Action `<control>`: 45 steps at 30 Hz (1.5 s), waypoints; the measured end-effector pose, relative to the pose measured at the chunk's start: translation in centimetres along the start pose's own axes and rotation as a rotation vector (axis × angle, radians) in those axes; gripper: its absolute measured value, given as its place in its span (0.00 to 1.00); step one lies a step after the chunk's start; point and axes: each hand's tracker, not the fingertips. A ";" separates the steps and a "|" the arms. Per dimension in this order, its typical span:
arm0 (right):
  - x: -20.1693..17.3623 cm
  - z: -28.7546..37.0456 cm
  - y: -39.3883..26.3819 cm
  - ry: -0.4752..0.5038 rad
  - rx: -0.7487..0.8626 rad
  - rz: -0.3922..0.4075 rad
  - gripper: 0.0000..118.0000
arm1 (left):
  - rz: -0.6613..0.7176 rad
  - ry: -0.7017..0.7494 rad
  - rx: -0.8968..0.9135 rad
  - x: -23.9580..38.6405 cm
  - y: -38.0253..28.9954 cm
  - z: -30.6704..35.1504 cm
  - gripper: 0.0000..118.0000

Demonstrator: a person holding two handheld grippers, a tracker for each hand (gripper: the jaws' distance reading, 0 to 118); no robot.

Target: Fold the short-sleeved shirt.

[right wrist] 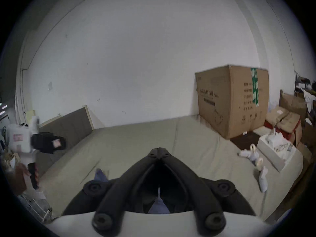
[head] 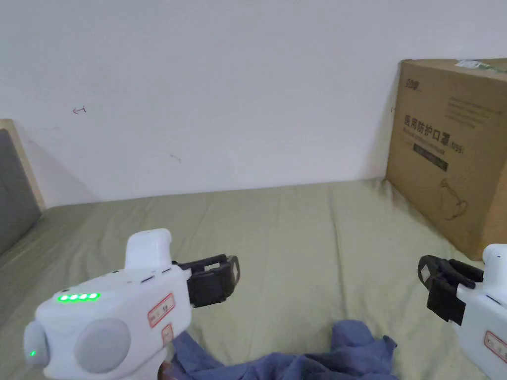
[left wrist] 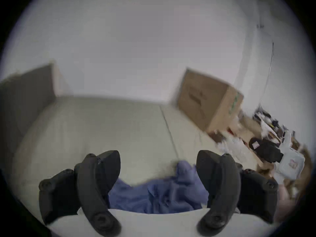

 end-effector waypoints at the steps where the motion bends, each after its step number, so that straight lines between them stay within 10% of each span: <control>1: -0.5 0.3 0.3 0.001 0.031 0.014 0.00 | -0.014 0.047 0.079 -0.1 -0.6 1.9 0.73; 5: -2.5 1.6 0.5 -0.013 0.161 0.072 0.00 | -0.066 0.188 0.242 -0.5 -2.9 6.1 0.00; 23: -4.1 1.3 -0.3 -0.030 0.131 0.072 0.00 | -0.006 0.300 0.240 -1.5 -2.6 5.9 0.00; 31: -3.2 -1.9 -1.5 0.046 -0.002 0.080 0.00 | 0.134 0.178 -0.632 -10.7 -0.7 -12.6 0.00; 32: -2.8 -2.6 -2.0 0.040 -0.027 0.080 0.00 | 0.139 0.194 -0.726 -11.8 -2.0 -15.1 0.10; 34: -2.1 -3.8 -2.9 0.023 -0.069 0.074 0.00 | 0.152 0.190 -0.838 -13.6 -4.6 -18.7 0.76; 35: -1.6 -4.3 -3.4 0.018 -0.086 0.065 0.00 | 0.176 0.201 -0.864 -14.4 -6.4 -20.0 0.90; 42: 0.8 -7.7 -5.8 -0.025 -0.202 0.065 0.00 | 0.137 0.217 -0.971 -15.1 -15.2 -25.0 0.85; 45: 2.0 -10.4 -6.1 -0.033 -0.291 0.063 0.00 | -0.091 0.230 -0.877 -12.2 -15.3 -23.0 0.63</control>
